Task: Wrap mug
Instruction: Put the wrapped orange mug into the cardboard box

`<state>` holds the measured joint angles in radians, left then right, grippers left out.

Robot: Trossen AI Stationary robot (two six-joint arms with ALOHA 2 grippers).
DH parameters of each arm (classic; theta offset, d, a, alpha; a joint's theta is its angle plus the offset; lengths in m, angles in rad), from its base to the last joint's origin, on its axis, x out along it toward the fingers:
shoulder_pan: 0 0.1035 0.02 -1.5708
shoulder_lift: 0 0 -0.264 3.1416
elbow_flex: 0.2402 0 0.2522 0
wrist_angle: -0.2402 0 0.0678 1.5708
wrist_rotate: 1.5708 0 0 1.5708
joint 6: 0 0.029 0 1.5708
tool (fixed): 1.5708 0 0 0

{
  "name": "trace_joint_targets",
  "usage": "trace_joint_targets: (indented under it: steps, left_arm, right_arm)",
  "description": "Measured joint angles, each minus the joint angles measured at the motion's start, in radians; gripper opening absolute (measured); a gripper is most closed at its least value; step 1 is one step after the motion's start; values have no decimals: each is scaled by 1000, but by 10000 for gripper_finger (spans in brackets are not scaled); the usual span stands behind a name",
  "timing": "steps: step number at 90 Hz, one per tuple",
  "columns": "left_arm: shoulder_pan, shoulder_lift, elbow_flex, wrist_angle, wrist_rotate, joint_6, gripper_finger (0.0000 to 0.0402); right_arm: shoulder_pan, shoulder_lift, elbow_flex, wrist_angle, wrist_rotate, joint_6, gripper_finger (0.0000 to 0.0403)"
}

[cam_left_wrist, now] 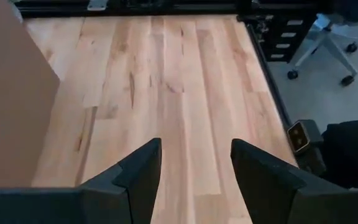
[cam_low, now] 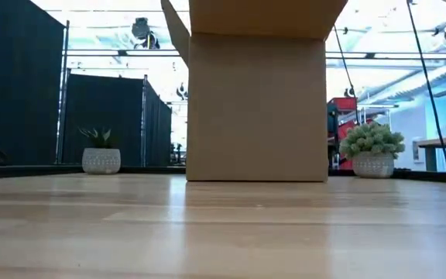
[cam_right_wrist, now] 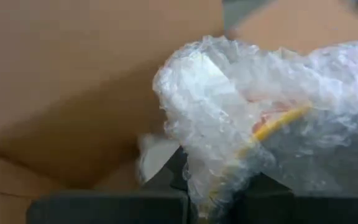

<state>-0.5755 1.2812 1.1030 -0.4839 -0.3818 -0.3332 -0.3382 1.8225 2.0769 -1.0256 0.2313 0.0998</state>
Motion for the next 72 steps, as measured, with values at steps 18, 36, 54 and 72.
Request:
trace_joint_targets:
  steps: [18,36,54,72]
  left_arm:
    - [0,0,0,-6,-1,0,183]
    - [0,0,-1,-5,-10,0,183]
    - [-1,6,-2,-6,-20,0,183]
    - [-2,8,-2,-3,-20,0,183]
  right_arm:
    - [-39,118,-2,-110,-98,54,12]
    - [-63,243,0,-102,-131,62,12]
    - [-70,317,8,-99,-163,72,13]
    - [-69,323,5,-75,-187,108,63]
